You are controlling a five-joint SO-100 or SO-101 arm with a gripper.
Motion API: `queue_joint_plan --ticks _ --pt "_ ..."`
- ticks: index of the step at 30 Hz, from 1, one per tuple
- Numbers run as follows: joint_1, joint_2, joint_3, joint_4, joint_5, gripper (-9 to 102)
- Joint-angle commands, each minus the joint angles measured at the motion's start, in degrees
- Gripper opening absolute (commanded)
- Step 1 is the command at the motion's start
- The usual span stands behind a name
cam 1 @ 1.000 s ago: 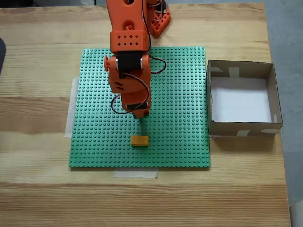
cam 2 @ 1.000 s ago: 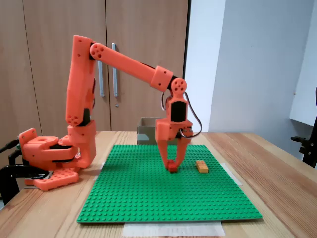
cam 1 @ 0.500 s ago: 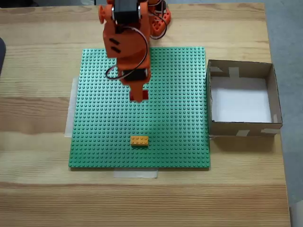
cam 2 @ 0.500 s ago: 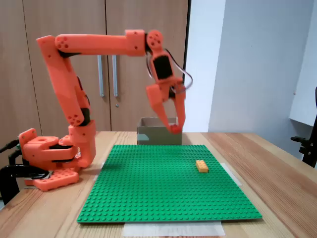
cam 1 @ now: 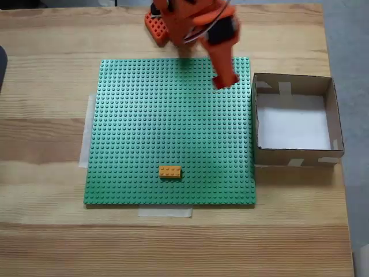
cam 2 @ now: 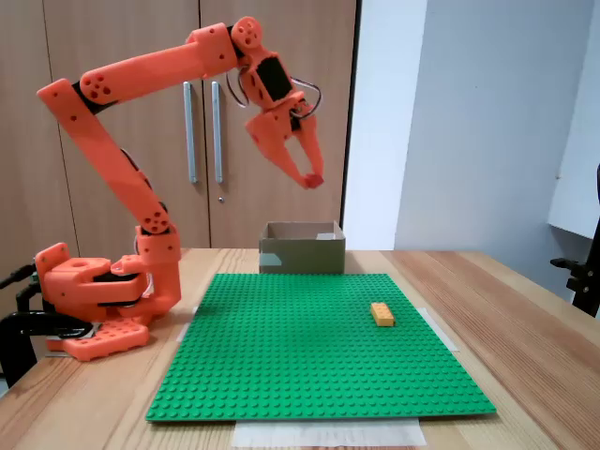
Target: Pick the red lego block and put it in the box.
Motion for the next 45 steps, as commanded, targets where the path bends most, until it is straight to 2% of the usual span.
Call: queue_joint_plan --ticks 1,14,20,26,31,45 --pt "-3.9 1.8 -4.2 1.6 0.8 -1" --pt "-17.8 -1.6 -7.0 0.0 5.5 -1" --pt "-18.9 -10.5 -14.2 2.3 6.9 -1" --pt "-20.7 -23.7 -30.1 9.1 6.9 -1" --pt "-21.2 -32.5 -39.6 11.7 6.6 -1" --pt "-22.1 -47.0 -41.3 9.5 6.2 -1"
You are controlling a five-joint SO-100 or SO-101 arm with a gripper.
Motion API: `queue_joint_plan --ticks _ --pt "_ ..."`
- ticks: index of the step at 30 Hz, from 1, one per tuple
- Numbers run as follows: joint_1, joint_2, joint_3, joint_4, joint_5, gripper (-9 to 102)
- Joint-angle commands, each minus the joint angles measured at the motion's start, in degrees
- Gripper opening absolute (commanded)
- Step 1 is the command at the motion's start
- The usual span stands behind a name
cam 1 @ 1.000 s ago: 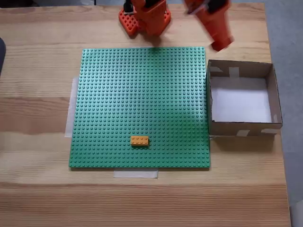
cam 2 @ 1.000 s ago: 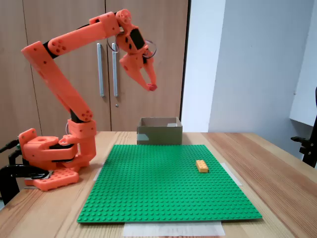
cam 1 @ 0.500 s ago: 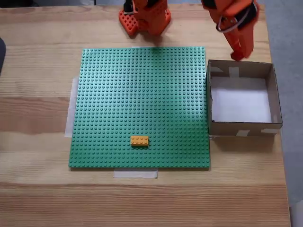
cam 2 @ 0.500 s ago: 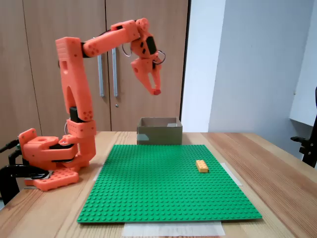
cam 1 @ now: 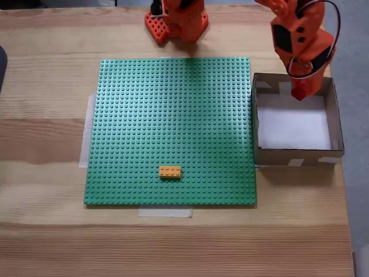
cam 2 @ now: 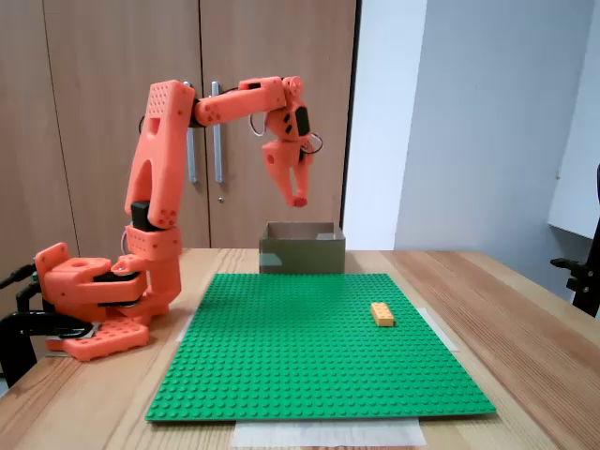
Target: Pick the red lego block and put it in the box.
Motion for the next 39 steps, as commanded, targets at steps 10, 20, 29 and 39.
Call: queue_joint_plan --ticks 10,20,29,39 --pt "-0.8 -3.7 6.9 -6.6 0.6 -1" --pt "-0.6 -3.9 19.1 -19.0 -1.5 -1" --pt "0.5 -10.0 19.8 -27.9 -4.7 -1" --pt "1.8 -11.3 19.6 -29.5 -5.7 -1"
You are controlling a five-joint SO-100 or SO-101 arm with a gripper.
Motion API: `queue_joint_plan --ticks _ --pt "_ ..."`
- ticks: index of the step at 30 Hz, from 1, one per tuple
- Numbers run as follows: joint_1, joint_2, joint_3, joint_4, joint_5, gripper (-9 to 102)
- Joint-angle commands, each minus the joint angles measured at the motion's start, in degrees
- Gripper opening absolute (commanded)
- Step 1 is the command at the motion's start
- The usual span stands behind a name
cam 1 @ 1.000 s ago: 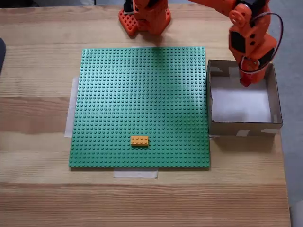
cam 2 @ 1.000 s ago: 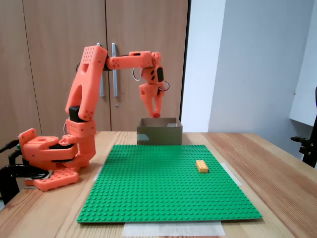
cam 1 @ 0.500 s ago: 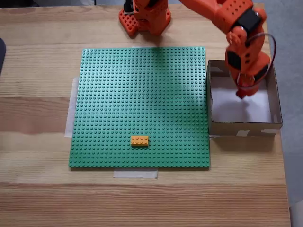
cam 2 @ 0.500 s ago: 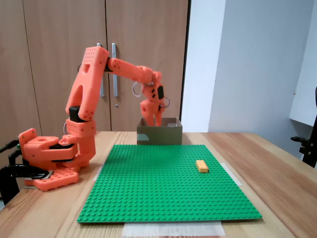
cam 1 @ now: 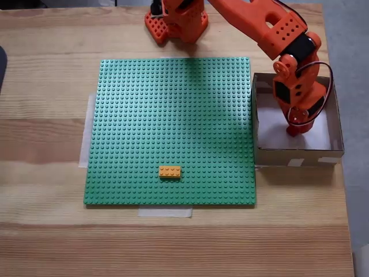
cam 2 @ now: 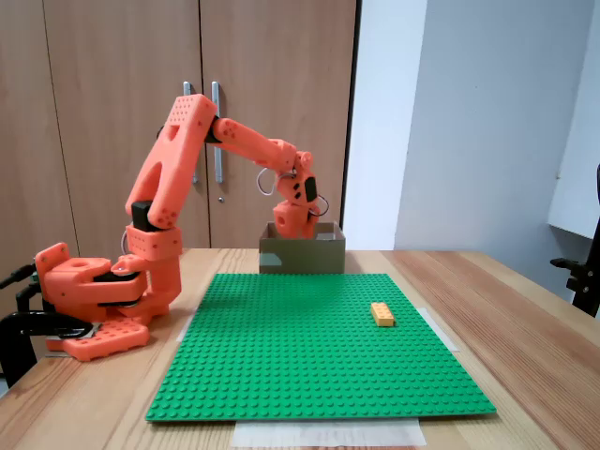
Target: Pick the red lego block and put it in the box.
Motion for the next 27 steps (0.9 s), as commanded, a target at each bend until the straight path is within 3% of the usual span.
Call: queue_joint_plan --ticks 1,6,13,27 --pt "1.0 0.3 -0.6 -0.6 -0.5 -1" --pt "1.3 0.3 -0.6 -0.7 -1.8 -1" --pt "1.2 0.7 -0.4 0.5 -2.0 13" --pt "0.8 11.8 4.2 -2.5 -2.6 13"
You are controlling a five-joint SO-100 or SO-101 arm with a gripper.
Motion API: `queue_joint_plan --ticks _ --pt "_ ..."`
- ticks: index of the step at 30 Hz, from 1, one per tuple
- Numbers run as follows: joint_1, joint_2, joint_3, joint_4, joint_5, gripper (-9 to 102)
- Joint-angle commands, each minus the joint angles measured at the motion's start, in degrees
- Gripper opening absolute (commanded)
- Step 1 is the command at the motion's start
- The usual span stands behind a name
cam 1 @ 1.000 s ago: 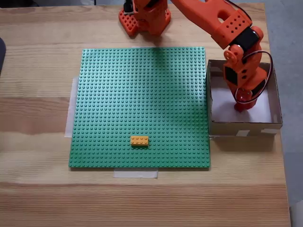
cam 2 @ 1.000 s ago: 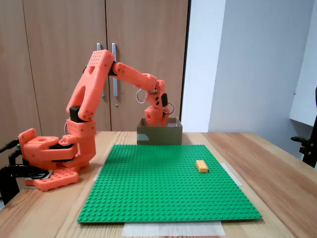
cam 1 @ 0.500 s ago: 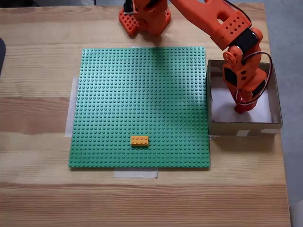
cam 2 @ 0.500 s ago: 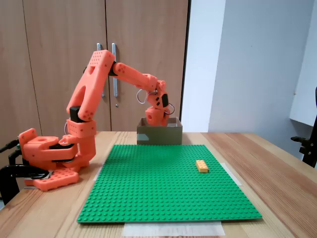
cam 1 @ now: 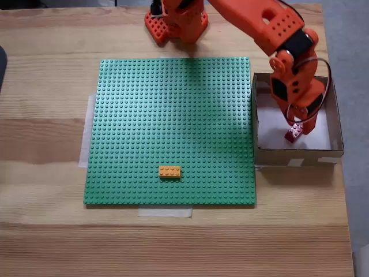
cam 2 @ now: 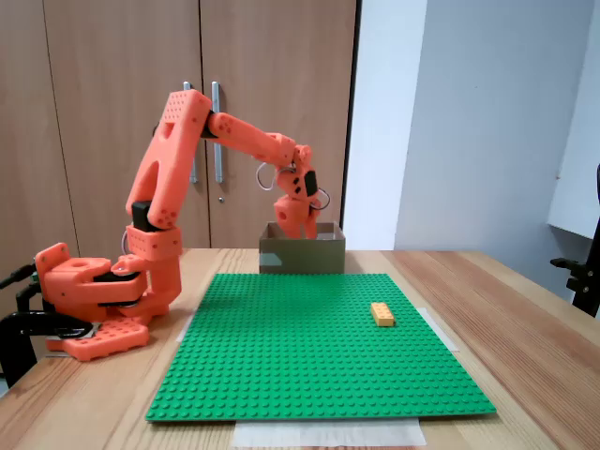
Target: Pick the red lego block and put it in the box.
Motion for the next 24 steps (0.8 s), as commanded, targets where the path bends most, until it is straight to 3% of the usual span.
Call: queue_joint_plan --ticks 1,16,24 --pt "0.2 7.3 1.1 -1.4 -0.5 13" --pt "6.0 36.0 24.1 -16.1 -4.8 -1" --pt "14.5 49.0 30.6 -19.5 -4.0 -1"
